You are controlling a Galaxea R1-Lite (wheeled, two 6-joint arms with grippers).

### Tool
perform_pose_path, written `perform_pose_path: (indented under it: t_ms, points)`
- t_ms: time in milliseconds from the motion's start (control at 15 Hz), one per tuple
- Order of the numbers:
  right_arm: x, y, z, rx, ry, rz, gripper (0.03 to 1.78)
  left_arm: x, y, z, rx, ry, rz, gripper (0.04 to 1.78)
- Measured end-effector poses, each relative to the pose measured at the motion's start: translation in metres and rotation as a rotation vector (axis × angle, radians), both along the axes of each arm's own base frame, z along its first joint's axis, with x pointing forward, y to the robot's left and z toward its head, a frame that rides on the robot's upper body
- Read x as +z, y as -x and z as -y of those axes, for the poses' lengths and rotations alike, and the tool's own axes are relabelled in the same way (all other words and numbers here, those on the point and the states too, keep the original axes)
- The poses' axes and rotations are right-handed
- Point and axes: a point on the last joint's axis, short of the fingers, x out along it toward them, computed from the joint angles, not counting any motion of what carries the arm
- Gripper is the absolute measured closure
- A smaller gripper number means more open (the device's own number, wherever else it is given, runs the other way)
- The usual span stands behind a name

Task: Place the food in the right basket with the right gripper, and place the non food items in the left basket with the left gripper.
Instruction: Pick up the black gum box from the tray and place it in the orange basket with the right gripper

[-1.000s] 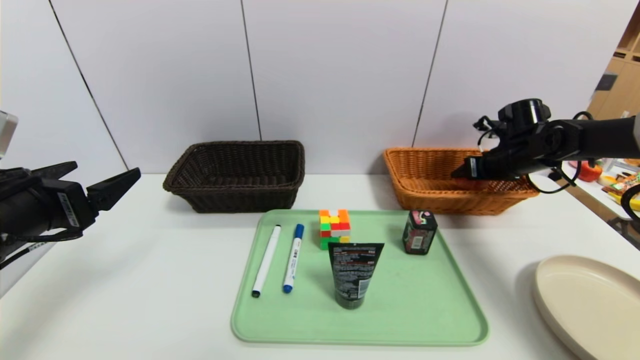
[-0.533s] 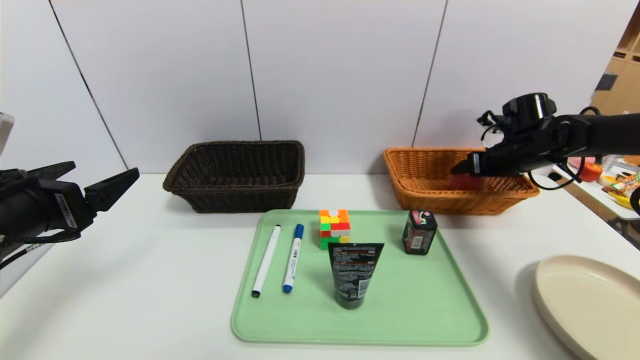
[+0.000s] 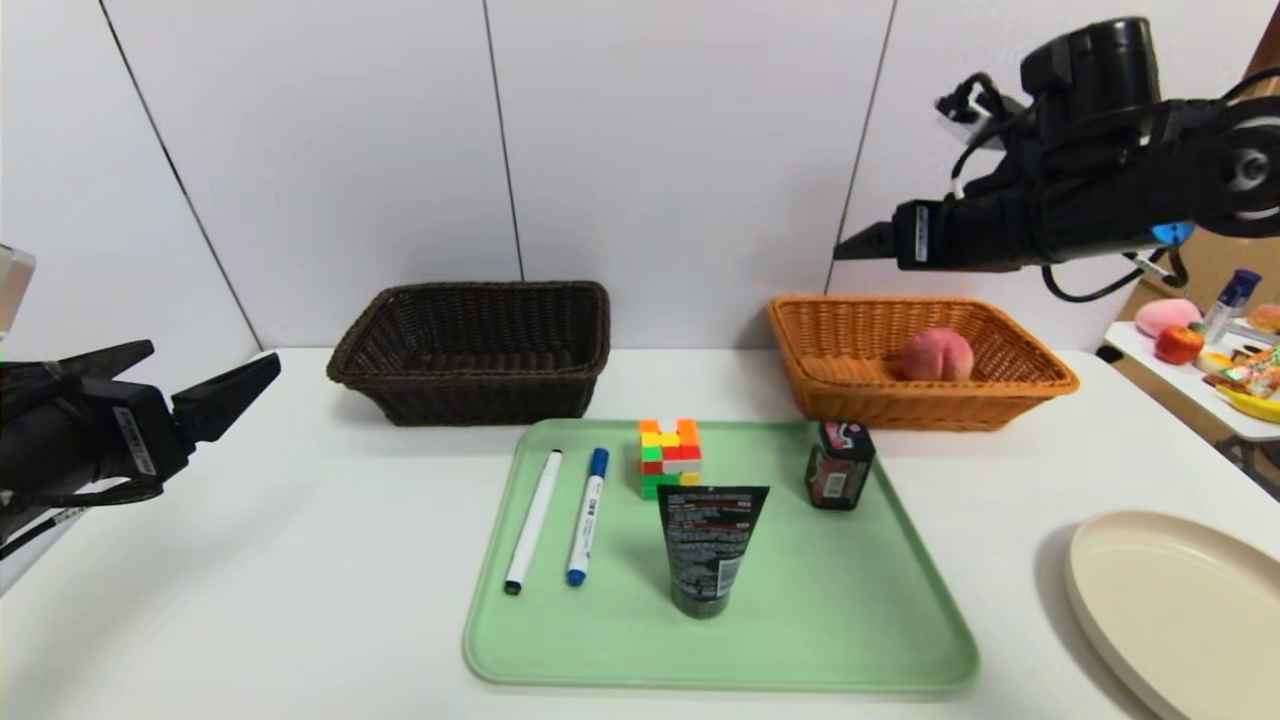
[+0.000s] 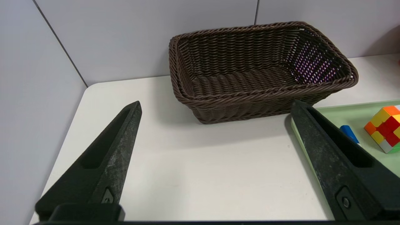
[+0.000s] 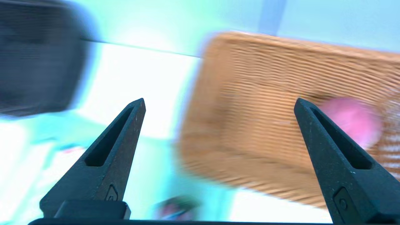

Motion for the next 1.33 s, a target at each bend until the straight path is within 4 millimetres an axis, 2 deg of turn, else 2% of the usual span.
perform_pose_path:
  t_ms: [133, 333, 733, 1000, 1133, 1333]
  points:
    - [0.013, 0.031, -0.021, 0.033, -0.003, 0.037, 0.15, 0.000, 0.001, 0.000, 0.000, 0.000, 0.003, 0.13]
    - [0.004, 0.059, -0.032, 0.022, 0.013, 0.091, 0.14, 0.001, 0.003, 0.000, 0.000, 0.000, 0.009, 0.13]
    - [-0.057, 0.101, -0.025, -0.020, 0.025, 0.237, 0.12, -0.003, 0.006, 0.000, -0.001, 0.000, 0.000, 0.13]
    - [-0.107, 0.132, -0.021, 0.013, 0.014, 0.330, 0.12, -0.007, 0.009, 0.000, -0.003, 0.001, -0.010, 0.13]
    - [-0.124, 0.138, -0.025, 0.016, -0.008, 0.392, 0.12, -0.008, 0.010, 0.000, -0.002, 0.001, -0.009, 0.13]
    - [-0.146, 0.136, -0.031, 0.009, -0.044, 0.471, 0.12, -0.006, 0.013, 0.000, 0.000, 0.000, 0.000, 0.13]
